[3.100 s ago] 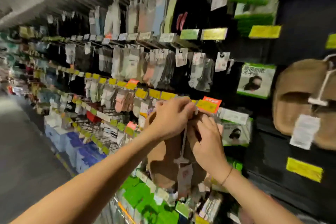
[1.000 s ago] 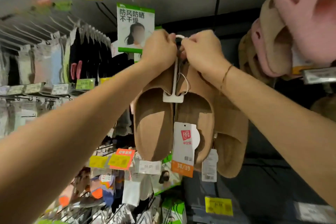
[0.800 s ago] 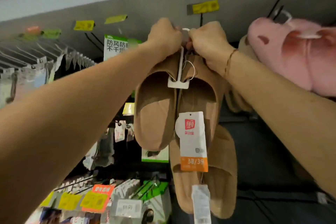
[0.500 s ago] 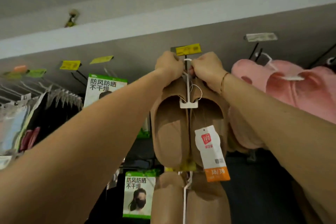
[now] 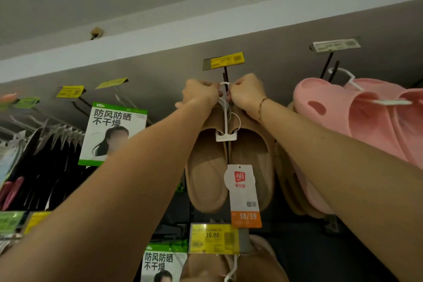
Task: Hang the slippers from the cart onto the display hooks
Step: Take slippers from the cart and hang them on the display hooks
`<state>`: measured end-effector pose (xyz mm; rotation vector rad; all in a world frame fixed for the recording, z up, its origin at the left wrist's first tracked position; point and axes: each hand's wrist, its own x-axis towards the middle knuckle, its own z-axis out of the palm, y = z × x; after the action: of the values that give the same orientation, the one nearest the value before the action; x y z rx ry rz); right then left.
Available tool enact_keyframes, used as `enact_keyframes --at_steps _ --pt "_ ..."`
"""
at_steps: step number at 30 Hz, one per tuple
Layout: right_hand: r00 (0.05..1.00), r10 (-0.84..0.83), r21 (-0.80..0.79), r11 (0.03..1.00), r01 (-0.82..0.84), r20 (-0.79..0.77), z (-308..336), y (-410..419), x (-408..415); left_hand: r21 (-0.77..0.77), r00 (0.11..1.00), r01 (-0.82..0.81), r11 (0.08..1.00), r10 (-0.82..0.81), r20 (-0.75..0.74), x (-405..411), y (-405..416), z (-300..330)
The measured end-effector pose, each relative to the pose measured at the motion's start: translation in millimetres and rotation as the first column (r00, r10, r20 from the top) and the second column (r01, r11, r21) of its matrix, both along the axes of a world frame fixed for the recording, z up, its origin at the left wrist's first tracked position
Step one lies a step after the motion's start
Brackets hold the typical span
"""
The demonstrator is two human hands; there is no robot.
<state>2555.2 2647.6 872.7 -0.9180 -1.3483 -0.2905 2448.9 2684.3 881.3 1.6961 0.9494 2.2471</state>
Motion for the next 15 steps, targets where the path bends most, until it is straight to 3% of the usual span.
enact_keyframes --at_steps 4,7,10,15 --pt "0.999 -0.025 0.076 0.997 0.022 0.039 -2.1 16.7 -0.9 0.075 1.0 -0.004 0.997 0.003 0.004 3.2 9.1 -4.2" --pt "0.995 -0.092 0.241 0.967 0.078 0.047 -7.3 14.2 -3.7 0.232 0.994 -0.113 0.966 0.113 0.014 2.8 5.3 -11.0" --pt "0.99 -0.137 0.323 0.938 0.123 0.022 -13.4 8.8 -3.6 0.336 0.994 -0.107 0.936 0.106 0.022 4.1 -3.2 -12.9" --pt "0.987 -0.158 0.143 0.978 0.153 0.025 -3.1 19.4 3.5 0.156 0.988 -0.12 0.98 0.134 -0.077 8.9 11.3 2.6"
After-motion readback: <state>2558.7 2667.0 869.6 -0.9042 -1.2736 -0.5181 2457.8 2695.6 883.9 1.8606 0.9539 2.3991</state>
